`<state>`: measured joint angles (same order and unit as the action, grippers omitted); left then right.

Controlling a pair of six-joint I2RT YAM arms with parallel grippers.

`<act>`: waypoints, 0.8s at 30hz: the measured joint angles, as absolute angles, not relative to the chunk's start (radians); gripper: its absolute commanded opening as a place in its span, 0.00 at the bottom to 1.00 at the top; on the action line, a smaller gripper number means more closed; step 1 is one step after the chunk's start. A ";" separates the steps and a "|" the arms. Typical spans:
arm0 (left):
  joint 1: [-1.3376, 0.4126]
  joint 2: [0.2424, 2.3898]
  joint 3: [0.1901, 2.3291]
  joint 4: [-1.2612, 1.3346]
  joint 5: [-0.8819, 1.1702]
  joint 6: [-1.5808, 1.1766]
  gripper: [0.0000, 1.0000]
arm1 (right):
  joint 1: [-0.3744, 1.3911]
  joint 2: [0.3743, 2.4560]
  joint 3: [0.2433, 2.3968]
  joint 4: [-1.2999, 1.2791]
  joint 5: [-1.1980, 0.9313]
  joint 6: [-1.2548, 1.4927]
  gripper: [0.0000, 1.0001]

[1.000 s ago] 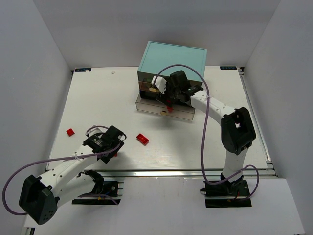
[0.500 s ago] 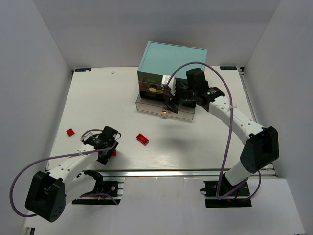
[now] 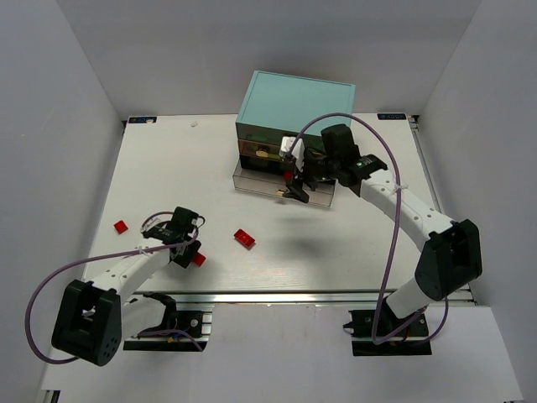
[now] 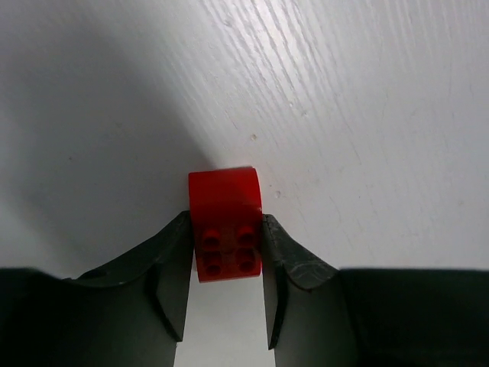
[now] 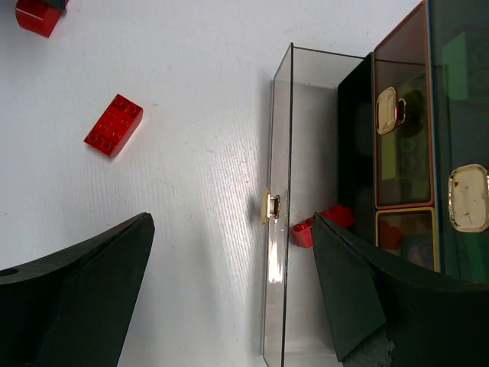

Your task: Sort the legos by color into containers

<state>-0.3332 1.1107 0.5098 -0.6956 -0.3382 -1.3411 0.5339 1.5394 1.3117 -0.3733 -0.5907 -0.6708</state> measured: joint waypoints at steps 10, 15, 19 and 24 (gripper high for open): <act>-0.344 1.167 0.739 -0.453 -0.145 -1.068 0.00 | 0.528 1.456 1.203 -0.255 -0.476 -0.542 0.00; -0.346 1.343 0.973 -0.266 -0.048 -1.019 0.00 | 0.513 1.452 1.183 -0.228 -0.409 -0.467 0.00; -0.348 1.527 1.110 -0.173 0.014 -1.022 0.00 | 0.504 1.449 1.176 -0.202 -0.384 -0.434 0.00; -0.354 1.727 1.243 -0.161 0.027 -1.048 0.00 | 0.504 1.433 1.161 -0.189 -0.360 -0.419 0.00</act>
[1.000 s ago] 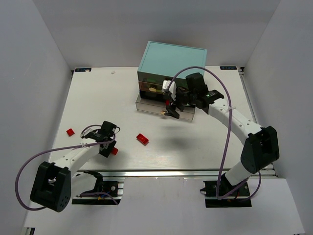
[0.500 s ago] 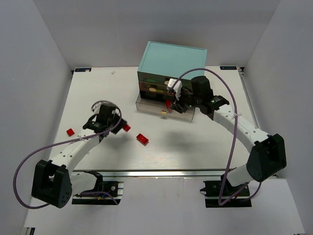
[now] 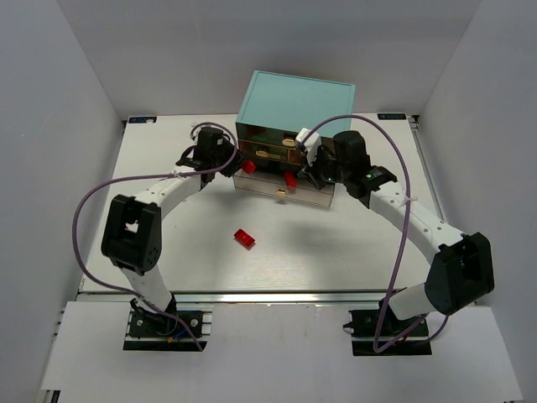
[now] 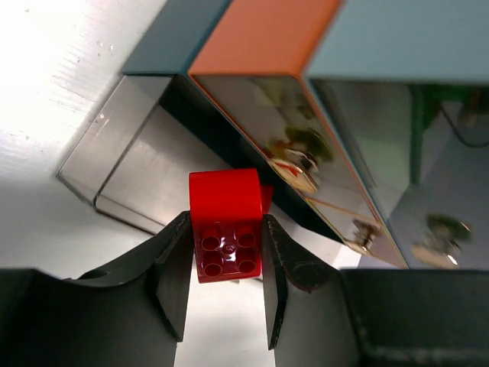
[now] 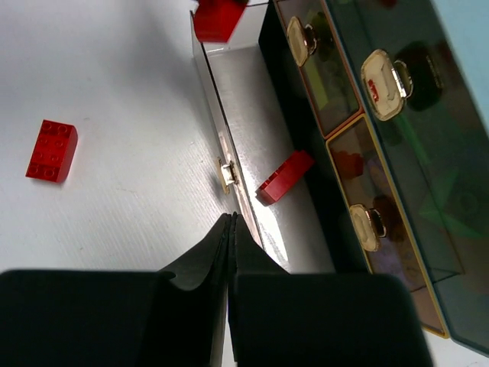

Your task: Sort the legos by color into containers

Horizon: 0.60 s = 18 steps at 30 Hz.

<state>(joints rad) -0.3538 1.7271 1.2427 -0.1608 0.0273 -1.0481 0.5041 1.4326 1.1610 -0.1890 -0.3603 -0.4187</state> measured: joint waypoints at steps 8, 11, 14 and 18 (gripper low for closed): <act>-0.355 1.858 1.350 -0.176 0.041 -1.088 0.51 | 0.503 1.408 1.146 -0.177 -0.355 -0.417 0.23; -0.356 1.873 1.377 -0.171 0.058 -1.097 0.57 | 0.503 1.408 1.147 -0.192 -0.411 -0.450 0.73; -0.356 1.872 1.378 -0.163 0.071 -1.098 0.65 | 0.503 1.414 1.158 -0.276 -0.522 -0.534 0.89; -0.355 1.863 1.378 -0.167 0.073 -1.092 0.66 | 0.512 1.445 1.165 -0.362 -0.663 -0.641 0.89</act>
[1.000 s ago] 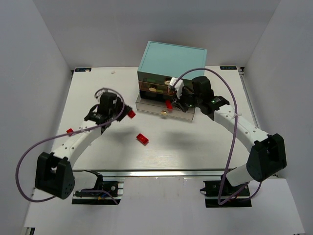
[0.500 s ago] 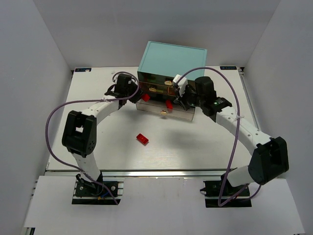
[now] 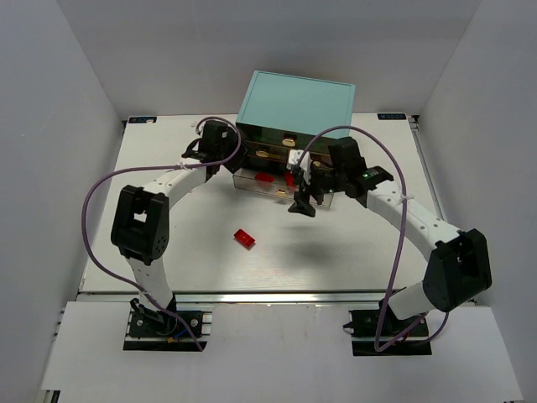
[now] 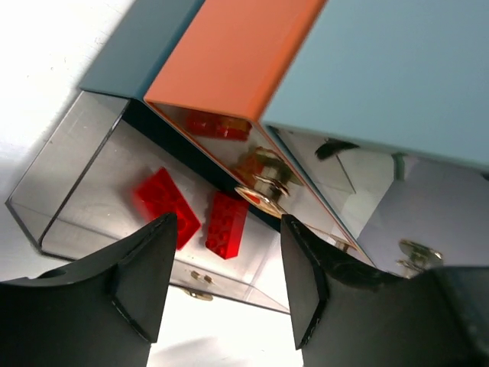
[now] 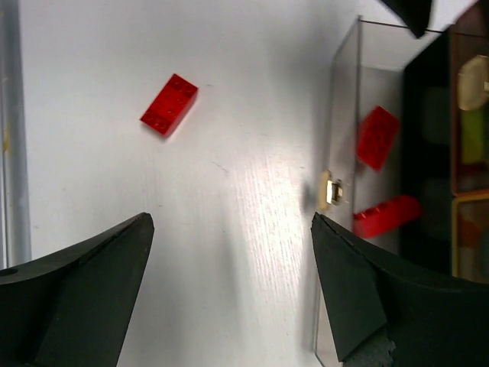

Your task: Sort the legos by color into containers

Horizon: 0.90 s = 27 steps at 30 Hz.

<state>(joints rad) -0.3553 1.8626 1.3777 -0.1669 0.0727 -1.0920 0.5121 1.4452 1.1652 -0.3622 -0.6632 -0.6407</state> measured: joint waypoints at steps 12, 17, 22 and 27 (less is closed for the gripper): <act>-0.303 1.412 1.247 -0.456 -0.183 -0.947 0.32 | 0.717 1.707 1.298 -0.394 -0.595 -0.573 0.71; -0.254 1.199 1.143 -0.632 -0.344 -0.910 0.61 | 0.846 1.905 1.418 -0.417 -0.501 -0.425 0.89; -0.252 1.090 1.024 -0.797 -0.409 -0.906 0.63 | 0.923 1.987 1.452 -0.423 -0.410 -0.324 0.89; -0.252 1.022 1.003 -0.902 -0.457 -0.919 0.64 | 0.965 2.026 1.464 -0.406 -0.284 -0.266 0.89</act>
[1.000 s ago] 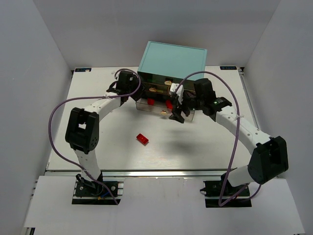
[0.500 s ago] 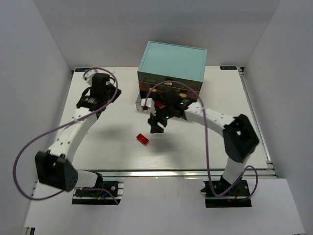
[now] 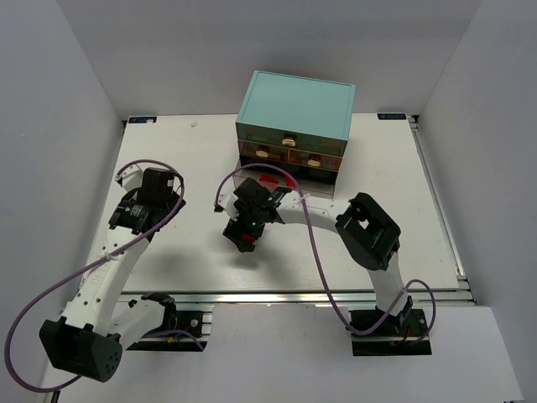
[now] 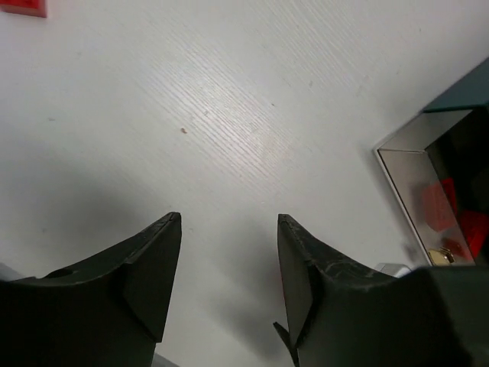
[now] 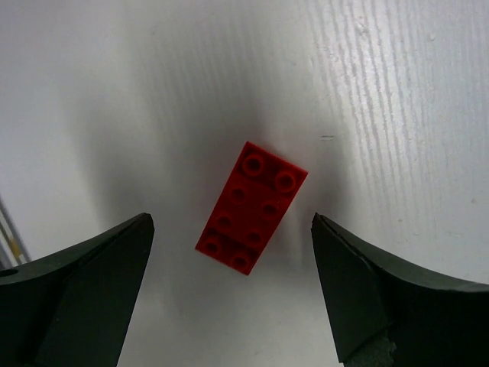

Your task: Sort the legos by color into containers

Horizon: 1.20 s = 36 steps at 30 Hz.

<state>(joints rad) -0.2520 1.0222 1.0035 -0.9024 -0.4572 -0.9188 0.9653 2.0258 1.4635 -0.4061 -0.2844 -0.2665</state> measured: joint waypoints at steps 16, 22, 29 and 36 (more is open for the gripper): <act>-0.250 0.995 0.964 -1.066 -0.616 -0.939 0.76 | 1.011 2.022 1.391 -0.290 -0.080 -0.321 0.00; -0.199 1.092 0.923 -1.040 -0.601 -0.925 0.83 | 0.915 1.929 1.412 -0.324 -0.092 -0.378 0.00; -0.097 1.141 0.919 -0.965 -0.561 -0.873 0.90 | 0.702 1.901 1.564 -0.328 -0.082 -0.487 0.00; -0.011 1.188 0.919 -0.937 -0.542 -0.816 0.94 | 0.592 1.952 1.628 -0.337 -0.051 -0.591 0.05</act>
